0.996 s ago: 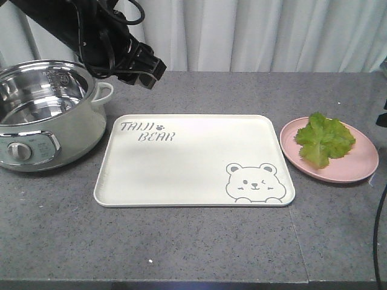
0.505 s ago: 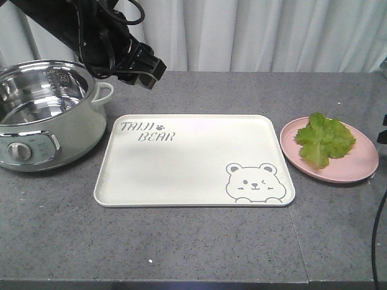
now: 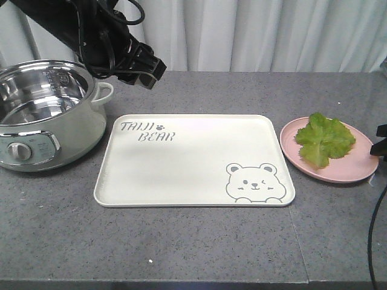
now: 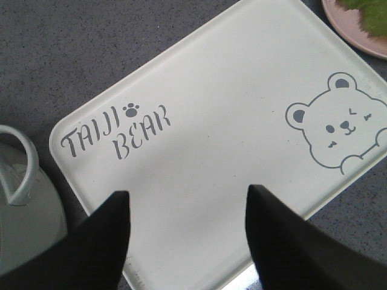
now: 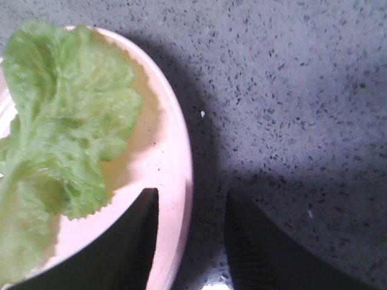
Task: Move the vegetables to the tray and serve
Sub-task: 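Withdraw the right gripper from the plate, then grip the pink plate rim with the right gripper and move it onto the tray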
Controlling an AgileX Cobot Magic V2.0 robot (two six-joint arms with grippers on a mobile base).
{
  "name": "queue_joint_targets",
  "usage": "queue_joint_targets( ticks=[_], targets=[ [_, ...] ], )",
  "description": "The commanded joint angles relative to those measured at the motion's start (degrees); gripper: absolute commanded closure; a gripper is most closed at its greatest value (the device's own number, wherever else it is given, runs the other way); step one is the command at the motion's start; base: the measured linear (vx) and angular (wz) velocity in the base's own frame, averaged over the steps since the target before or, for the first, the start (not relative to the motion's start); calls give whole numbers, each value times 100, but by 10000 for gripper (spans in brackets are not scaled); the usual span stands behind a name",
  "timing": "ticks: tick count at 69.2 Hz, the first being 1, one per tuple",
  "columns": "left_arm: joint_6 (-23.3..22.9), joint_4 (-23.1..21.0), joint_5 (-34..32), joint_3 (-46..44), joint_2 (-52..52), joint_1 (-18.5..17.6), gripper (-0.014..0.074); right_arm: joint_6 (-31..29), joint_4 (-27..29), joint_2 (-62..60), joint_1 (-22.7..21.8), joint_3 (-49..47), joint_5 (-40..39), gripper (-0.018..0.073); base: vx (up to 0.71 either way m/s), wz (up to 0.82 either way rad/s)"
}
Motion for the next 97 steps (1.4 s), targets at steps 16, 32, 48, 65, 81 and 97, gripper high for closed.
queue_joint_targets(
  ticks=[16, 32, 48, 65, 81, 97],
  targets=[
    [-53, -30, -135, -150, -261, -14, 178, -84, 169, -132, 76, -175, 19, 301, 0, 0],
    [-53, -30, -129, -150, -261, -14, 178, -2, 190, -105, 131, -175, 42, 459, 0, 0],
    [-53, -30, -124, -150, -261, -14, 178, 38, 190, -105, 118, -175, 48, 568, 0, 0],
    [-53, -30, -118, -150, -261, -14, 178, 81, 304, -329, 112, -191, -190, 565, 0, 0],
    [-53, -30, -118, -150, -261, -14, 178, 7, 609, -804, 112, -198, -345, 565, 0, 0],
    [-53, -23, -95, -150, -261, -14, 178, -92, 832, -907, 538, -775, 601, 564, 0, 0]
  ],
)
